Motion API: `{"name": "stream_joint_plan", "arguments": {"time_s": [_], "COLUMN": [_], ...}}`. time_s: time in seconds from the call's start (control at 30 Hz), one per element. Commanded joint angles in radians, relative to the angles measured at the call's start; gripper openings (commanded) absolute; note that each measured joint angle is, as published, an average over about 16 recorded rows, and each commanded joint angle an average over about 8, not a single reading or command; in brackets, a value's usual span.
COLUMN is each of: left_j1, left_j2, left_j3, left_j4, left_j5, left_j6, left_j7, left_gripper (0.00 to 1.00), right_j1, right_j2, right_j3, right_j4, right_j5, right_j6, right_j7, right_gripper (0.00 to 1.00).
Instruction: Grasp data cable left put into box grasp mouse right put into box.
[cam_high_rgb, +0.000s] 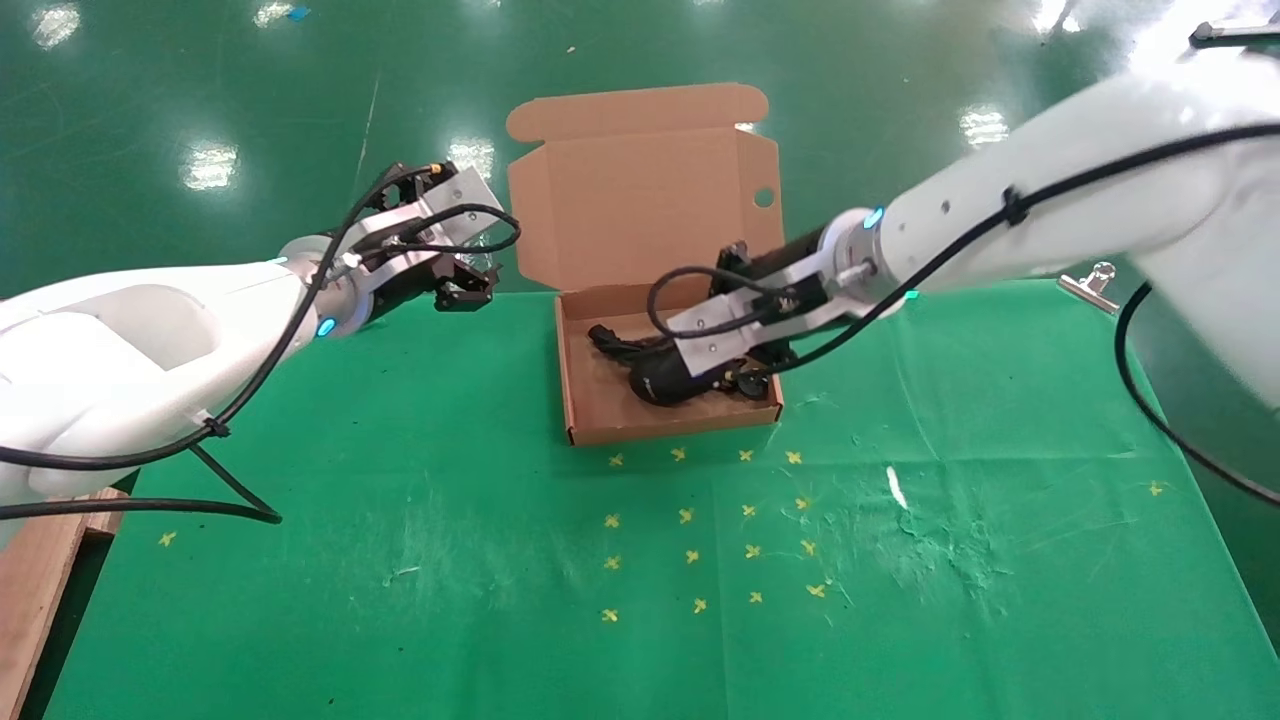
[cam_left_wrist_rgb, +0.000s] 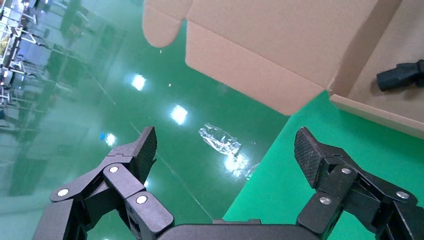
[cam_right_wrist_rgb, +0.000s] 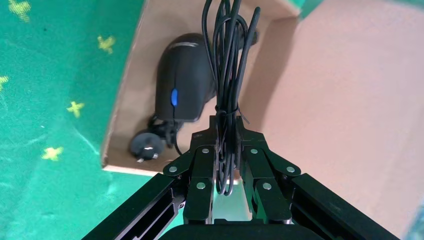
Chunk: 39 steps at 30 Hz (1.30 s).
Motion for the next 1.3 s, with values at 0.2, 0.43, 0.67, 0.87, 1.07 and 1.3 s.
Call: {"name": "stream_joint_plan", "arguments": {"time_s": [0.2,0.43,0.67,0.87,1.07,1.3], "left_j1": [0.000,0.000,0.000,0.000,0.000,0.000], "left_j2": [0.000,0.000,0.000,0.000,0.000,0.000], "left_j3": [0.000,0.000,0.000,0.000,0.000,0.000], "left_j4": [0.000,0.000,0.000,0.000,0.000,0.000], "left_j5": [0.000,0.000,0.000,0.000,0.000,0.000], "left_j6": [0.000,0.000,0.000,0.000,0.000,0.000], "left_j7": [0.000,0.000,0.000,0.000,0.000,0.000], "left_gripper": [1.00,1.00,1.00,1.00,1.00,1.00], "right_j1": [-0.021,-0.014,-0.010,-0.037,-0.106,-0.190], "right_j2": [-0.006,-0.005,-0.002,0.023,0.082,0.156], "right_j3": [-0.006,-0.004,-0.001,0.034,0.120,0.225], "right_j4": [-0.035,-0.025,-0.017,0.002,0.043,0.094], "right_j5": [-0.011,-0.008,-0.004,0.038,0.139,0.263], "right_j6": [0.019,0.014,0.009,-0.012,-0.059,-0.117], "right_j7": [0.008,0.007,0.007,0.021,0.054,0.095], "right_gripper": [1.00,1.00,1.00,1.00,1.00,1.00]}}
